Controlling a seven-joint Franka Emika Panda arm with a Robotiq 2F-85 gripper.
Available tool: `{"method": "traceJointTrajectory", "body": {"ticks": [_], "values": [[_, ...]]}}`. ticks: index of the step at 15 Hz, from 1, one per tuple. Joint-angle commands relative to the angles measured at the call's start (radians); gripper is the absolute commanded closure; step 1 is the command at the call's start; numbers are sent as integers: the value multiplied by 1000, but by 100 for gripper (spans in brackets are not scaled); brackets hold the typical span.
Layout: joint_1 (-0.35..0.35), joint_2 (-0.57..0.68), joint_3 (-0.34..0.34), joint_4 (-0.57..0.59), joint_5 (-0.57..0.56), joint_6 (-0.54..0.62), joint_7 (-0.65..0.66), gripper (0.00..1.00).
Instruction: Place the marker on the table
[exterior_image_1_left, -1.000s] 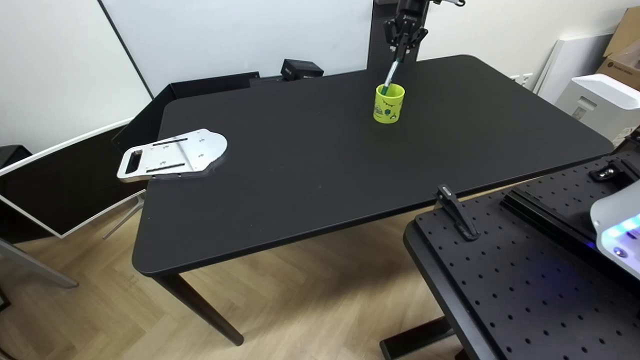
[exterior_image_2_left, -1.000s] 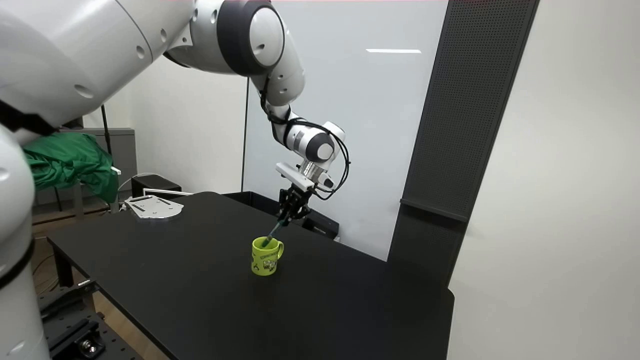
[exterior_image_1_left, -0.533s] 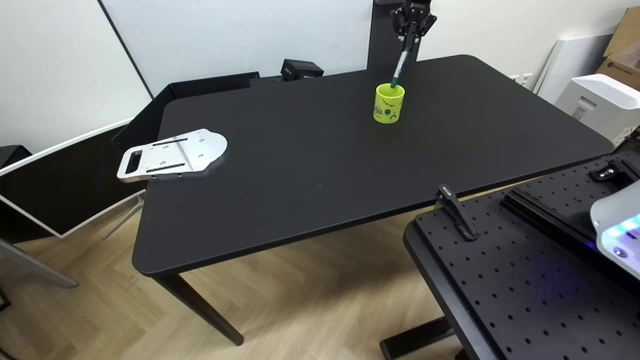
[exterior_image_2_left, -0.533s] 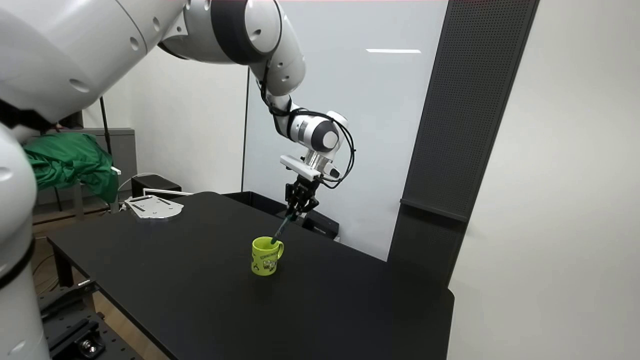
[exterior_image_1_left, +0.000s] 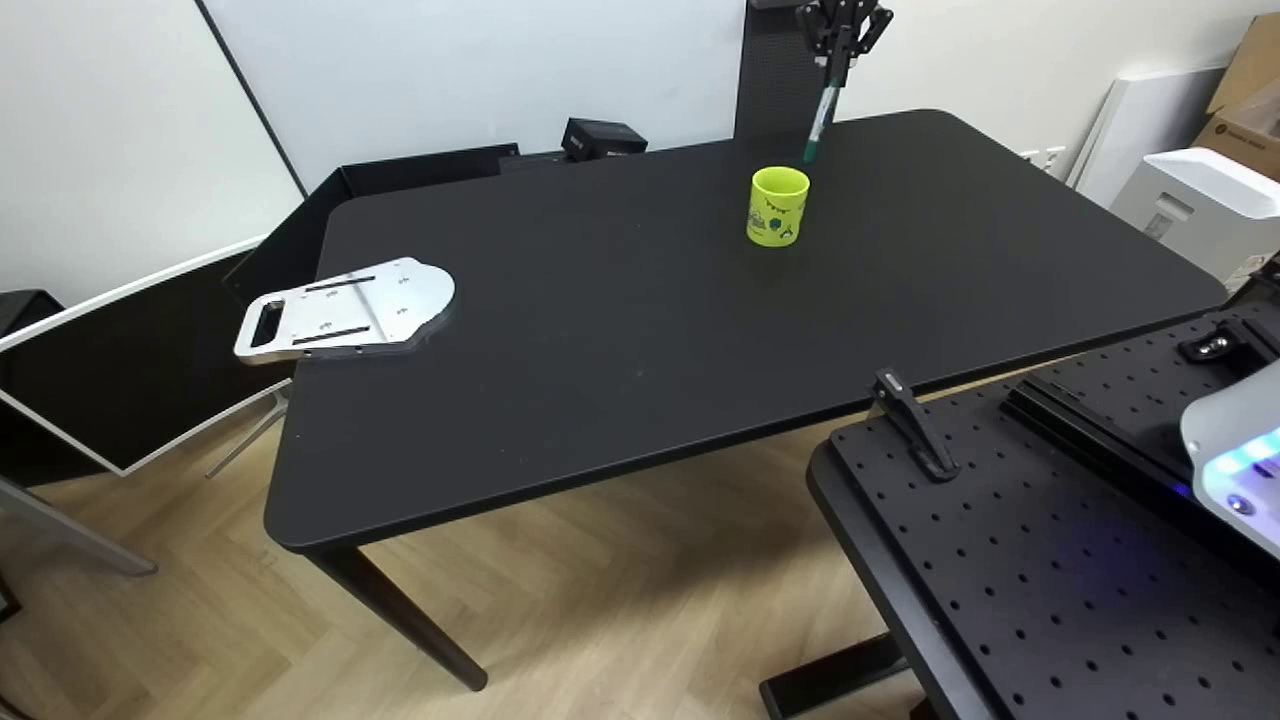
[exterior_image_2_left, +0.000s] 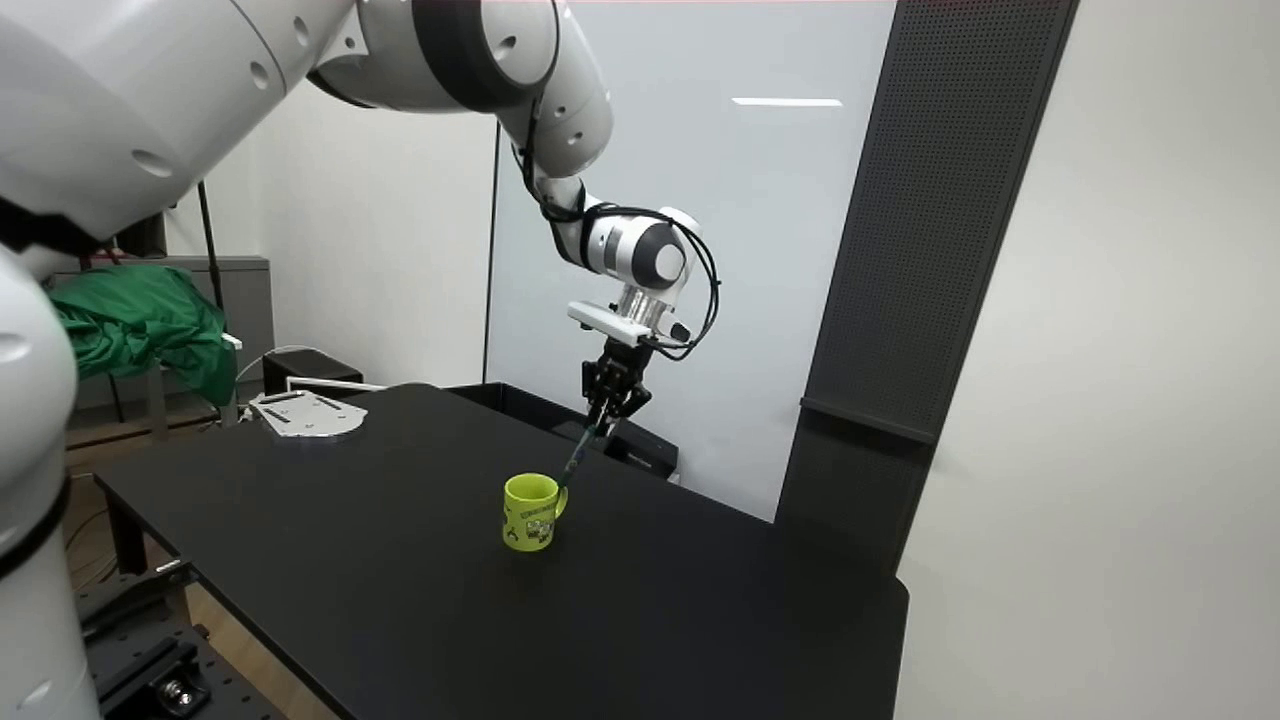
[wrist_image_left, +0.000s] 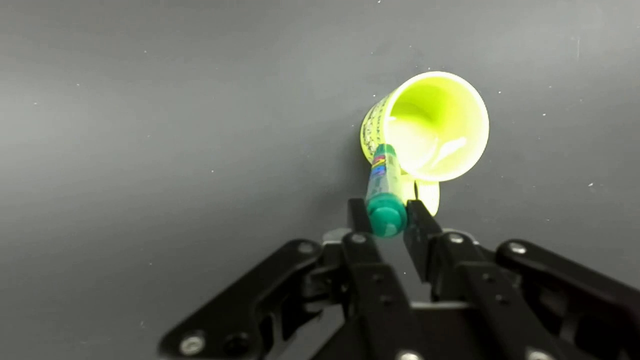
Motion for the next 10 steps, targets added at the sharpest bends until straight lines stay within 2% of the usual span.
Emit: {"method": "traceJointTrajectory", "body": {"ticks": [1,10], "values": [[2,19,-33,44,-34,-60,62,94],[-53,185,-78,211,-46,-295,79,94]]}}
